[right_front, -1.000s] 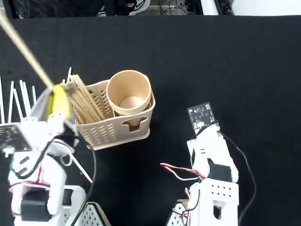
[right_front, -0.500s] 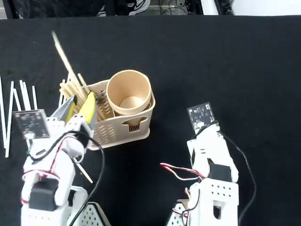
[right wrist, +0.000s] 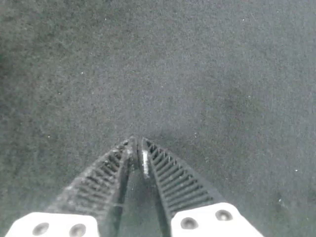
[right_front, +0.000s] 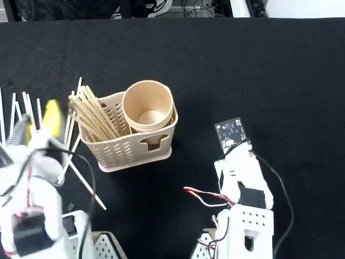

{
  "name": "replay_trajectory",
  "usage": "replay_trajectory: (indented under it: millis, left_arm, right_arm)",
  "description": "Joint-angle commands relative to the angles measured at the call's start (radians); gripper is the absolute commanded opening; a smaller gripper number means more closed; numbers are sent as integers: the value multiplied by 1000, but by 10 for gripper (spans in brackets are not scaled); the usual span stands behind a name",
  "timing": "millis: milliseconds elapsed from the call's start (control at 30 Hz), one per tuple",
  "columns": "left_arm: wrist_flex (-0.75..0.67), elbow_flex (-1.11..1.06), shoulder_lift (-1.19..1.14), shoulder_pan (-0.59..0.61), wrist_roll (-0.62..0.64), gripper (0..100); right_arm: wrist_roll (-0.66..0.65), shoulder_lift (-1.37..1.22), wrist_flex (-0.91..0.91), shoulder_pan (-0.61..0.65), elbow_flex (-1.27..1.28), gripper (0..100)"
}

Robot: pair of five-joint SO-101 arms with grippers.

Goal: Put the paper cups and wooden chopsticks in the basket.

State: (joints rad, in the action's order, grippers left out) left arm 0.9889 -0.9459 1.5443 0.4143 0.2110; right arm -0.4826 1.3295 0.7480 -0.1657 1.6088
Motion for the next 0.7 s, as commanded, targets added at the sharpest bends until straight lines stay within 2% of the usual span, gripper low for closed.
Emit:
replay_trajectory:
  millis: [0, 200, 300, 567, 667]
  left_arm:
    - [-5, 48, -276, 208, -169, 212]
    - [-6, 124, -687, 321, -353, 210]
    - [-14, 173, -870, 341, -371, 210]
    - [-244, 213, -1303, 341, -371, 209]
    - [-267, 265, -1442, 343, -373, 209]
  right_arm:
    - [-8, 13, -12, -9, -4, 15]
    - [-8, 13, -12, -8, -4, 15]
    - [-8, 13, -12, -8, -4, 15]
    - [-8, 13, -11, -9, -4, 15]
    - [-8, 13, -11, -9, -4, 15]
